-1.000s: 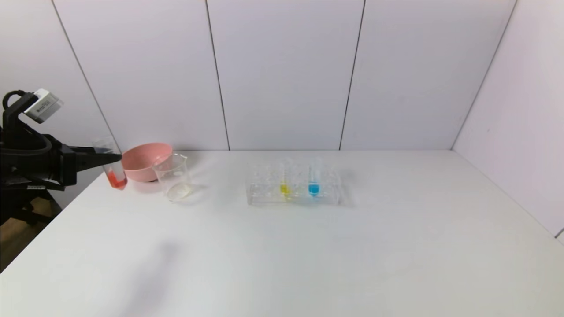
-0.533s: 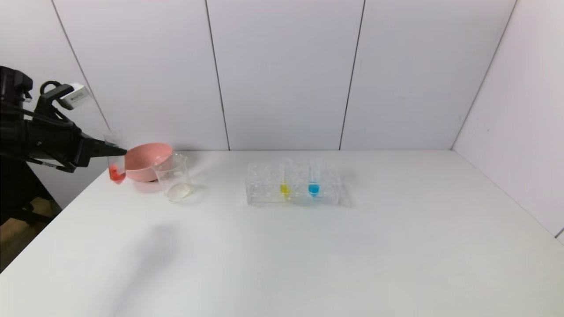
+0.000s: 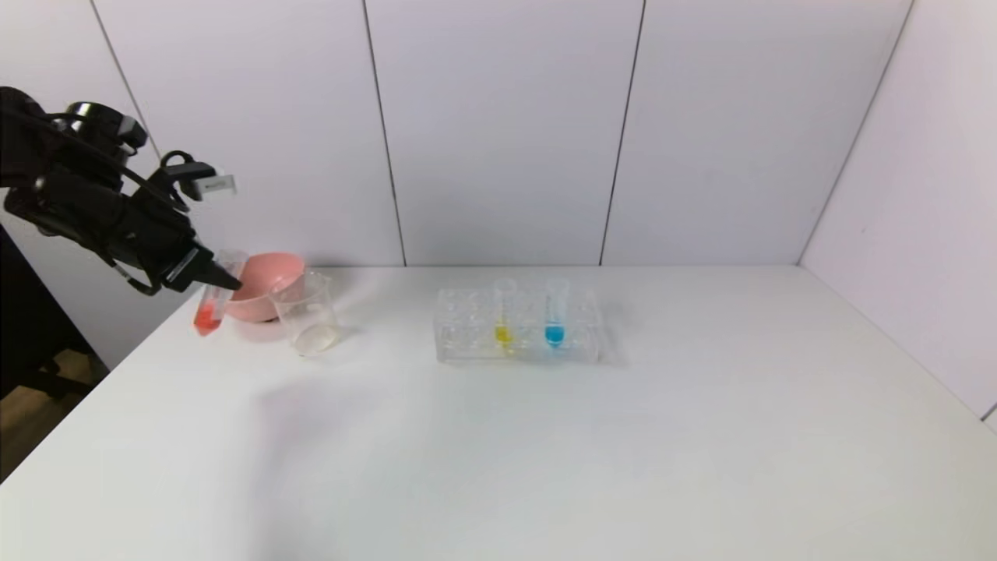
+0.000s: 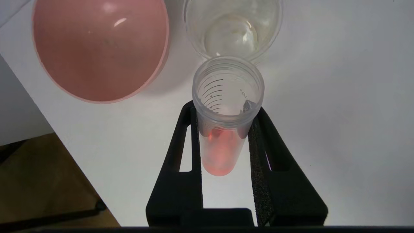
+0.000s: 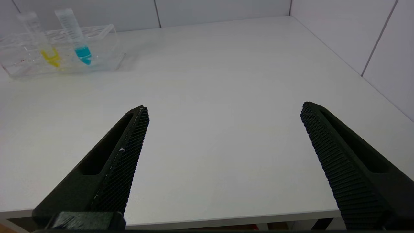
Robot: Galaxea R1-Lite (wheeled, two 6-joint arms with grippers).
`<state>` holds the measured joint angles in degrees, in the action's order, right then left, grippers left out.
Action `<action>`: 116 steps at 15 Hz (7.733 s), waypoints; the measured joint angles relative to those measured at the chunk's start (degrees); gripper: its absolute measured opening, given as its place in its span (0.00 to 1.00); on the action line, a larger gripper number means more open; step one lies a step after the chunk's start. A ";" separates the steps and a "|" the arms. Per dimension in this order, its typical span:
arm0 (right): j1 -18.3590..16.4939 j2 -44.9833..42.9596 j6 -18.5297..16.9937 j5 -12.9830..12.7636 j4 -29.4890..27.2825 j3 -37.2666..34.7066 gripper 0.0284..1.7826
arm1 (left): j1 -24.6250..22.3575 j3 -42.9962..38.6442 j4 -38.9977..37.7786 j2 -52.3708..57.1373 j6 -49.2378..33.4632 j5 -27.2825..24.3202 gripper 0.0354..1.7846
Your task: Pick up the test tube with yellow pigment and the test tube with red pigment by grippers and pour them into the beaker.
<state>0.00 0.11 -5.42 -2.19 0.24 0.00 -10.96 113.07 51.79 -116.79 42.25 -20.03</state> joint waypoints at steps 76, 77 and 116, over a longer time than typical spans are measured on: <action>0.00 0.00 0.00 0.00 0.00 0.00 0.96 | 15.47 2.34 -14.30 -5.44 20.11 49.24 0.23; 0.00 0.00 0.00 0.00 0.00 0.00 0.96 | 14.34 2.32 -15.19 -4.61 16.12 43.45 0.23; 0.00 0.00 0.00 0.00 0.00 0.00 0.96 | 5.58 -37.83 -100.73 -11.02 -47.46 30.59 0.48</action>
<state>0.00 0.11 -5.42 -2.19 0.24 0.00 -5.38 75.24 -48.95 -127.81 -5.21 10.56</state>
